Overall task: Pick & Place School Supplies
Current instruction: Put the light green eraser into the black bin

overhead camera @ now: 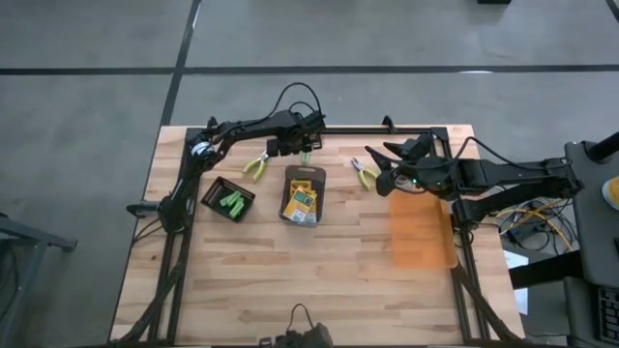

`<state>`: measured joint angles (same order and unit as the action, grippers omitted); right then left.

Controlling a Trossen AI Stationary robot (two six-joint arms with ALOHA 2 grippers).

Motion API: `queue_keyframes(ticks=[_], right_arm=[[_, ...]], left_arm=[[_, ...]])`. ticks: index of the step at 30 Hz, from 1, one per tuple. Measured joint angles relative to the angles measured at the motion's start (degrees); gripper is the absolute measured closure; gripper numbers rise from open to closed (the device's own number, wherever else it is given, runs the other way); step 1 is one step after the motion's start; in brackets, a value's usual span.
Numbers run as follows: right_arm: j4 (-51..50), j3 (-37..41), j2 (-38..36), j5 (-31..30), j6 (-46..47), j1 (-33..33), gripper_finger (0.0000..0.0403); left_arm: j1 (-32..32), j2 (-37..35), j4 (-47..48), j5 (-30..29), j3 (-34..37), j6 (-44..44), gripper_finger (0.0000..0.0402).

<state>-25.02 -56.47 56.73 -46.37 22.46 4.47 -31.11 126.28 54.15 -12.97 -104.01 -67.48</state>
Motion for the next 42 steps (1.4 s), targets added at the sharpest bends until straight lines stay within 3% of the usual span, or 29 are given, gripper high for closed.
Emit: queue_keyframes(ticks=[14,27,42], right_arm=[[0.00,0.00,0.00,-0.01,0.00,0.00,0.0179],[0.00,0.00,0.00,0.00,0.00,-0.02,0.0179],[0.00,0.00,0.00,-0.02,0.00,-0.02,0.0179]], left_arm=[[1.97,-0.63,-6.54,3.99,0.52,6.34,0.0193],[1.97,-0.76,-11.69,5.35,6.71,6.40,0.0193],[1.97,-0.74,-10.65,5.40,6.40,7.52,0.0193]])
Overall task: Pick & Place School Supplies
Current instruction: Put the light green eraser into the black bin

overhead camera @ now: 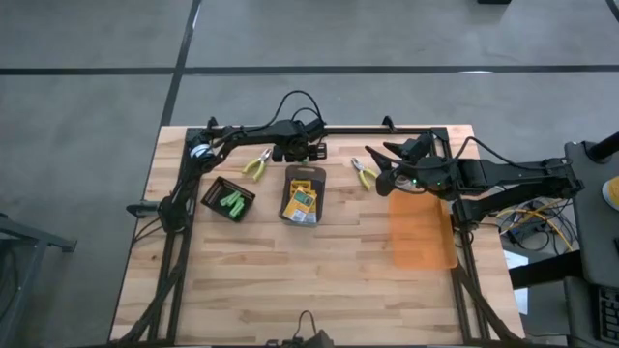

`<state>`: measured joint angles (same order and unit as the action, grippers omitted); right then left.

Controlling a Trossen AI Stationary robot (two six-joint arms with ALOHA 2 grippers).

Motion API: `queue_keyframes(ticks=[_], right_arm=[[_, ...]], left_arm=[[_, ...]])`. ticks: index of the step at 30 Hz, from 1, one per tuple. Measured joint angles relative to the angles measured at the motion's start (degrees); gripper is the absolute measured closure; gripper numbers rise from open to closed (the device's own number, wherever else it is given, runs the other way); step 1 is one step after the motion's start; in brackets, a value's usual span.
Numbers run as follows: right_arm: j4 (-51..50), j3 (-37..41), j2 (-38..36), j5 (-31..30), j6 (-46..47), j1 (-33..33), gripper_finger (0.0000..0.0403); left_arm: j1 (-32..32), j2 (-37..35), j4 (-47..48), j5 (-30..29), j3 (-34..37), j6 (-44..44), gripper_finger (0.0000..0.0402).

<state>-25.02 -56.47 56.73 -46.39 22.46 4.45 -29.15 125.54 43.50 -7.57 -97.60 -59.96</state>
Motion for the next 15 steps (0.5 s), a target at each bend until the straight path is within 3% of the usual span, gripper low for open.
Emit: queue_keyframes(ticks=[15], right_arm=[[0.00,0.00,-0.01,0.02,0.00,0.02,0.0179]], left_arm=[[0.15,0.31,5.79,-3.16,-3.02,2.15,0.0193]])
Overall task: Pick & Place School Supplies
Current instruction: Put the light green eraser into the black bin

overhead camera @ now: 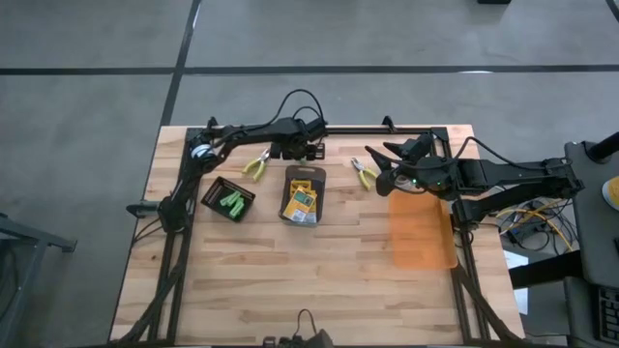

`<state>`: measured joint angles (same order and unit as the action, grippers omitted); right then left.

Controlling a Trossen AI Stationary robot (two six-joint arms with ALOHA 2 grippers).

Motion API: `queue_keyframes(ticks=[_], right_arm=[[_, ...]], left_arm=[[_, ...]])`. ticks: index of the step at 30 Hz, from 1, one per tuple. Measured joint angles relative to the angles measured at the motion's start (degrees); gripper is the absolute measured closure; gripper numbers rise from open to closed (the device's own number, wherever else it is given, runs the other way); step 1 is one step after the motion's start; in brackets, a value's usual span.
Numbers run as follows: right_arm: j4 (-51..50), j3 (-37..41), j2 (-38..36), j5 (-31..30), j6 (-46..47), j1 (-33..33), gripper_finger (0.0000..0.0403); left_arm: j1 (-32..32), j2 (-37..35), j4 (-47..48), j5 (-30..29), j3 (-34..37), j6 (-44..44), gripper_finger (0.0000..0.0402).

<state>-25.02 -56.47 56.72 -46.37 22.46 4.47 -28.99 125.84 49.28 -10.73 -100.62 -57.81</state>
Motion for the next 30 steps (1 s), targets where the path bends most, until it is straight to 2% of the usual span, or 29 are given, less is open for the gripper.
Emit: queue_keyframes(ticks=[14,19,24,26,30], right_arm=[[0.02,0.00,0.01,0.00,0.00,0.00,0.0179],[0.02,0.00,0.00,0.00,0.00,0.00,0.0179],[0.00,0.00,0.01,0.00,0.00,0.00,0.0179],[0.02,0.00,0.01,-0.02,0.00,0.00,0.0179],[0.01,0.00,0.01,0.00,0.00,0.00,0.0179]], left_arm=[[0.01,0.00,-0.35,-2.28,-0.75,0.98,0.0193],[0.00,0.00,-5.98,-2.52,-1.47,3.12,0.0193],[-0.02,0.00,-14.04,2.03,-1.46,3.38,0.0193],[-0.02,0.00,-15.86,4.42,-1.33,3.27,0.0193],[0.02,0.00,-16.75,5.33,-1.31,2.26,0.0193]])
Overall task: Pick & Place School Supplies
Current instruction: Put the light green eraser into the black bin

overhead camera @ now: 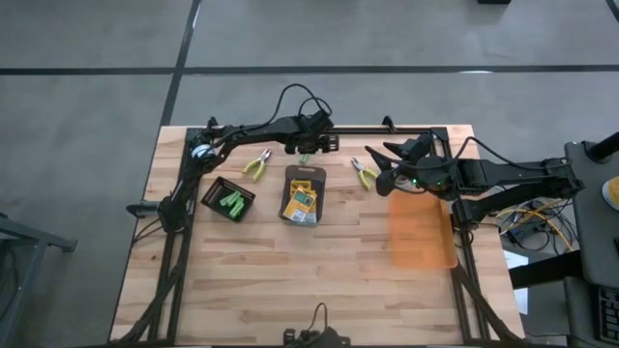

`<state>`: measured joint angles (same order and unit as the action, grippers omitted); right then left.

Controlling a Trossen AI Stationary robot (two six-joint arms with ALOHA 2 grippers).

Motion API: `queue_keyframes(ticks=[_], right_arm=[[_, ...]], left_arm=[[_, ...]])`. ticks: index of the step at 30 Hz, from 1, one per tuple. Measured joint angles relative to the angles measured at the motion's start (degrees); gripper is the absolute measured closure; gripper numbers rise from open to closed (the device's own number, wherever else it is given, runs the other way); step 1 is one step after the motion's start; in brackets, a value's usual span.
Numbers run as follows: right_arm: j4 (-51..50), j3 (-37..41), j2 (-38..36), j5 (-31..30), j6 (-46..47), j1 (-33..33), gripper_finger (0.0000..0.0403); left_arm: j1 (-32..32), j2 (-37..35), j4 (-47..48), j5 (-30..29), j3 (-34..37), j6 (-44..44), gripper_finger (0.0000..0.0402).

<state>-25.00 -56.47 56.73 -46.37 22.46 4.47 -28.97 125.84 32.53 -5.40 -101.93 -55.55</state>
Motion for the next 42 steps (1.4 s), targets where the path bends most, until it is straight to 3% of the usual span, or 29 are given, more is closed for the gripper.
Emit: queue_keyframes(ticks=[28,38,42], right_arm=[[0.00,0.00,0.00,-0.01,0.00,-0.02,0.0179],[0.00,0.00,0.00,0.00,0.00,0.01,0.0179],[0.00,0.00,0.00,-0.01,0.00,0.00,0.0179]], left_arm=[[-1.40,-0.44,4.56,1.26,5.66,-1.09,0.0194],[-2.32,-0.62,9.70,-2.67,5.73,-2.66,0.0195],[-2.48,-1.10,14.21,-7.18,5.96,-4.84,0.0195]])
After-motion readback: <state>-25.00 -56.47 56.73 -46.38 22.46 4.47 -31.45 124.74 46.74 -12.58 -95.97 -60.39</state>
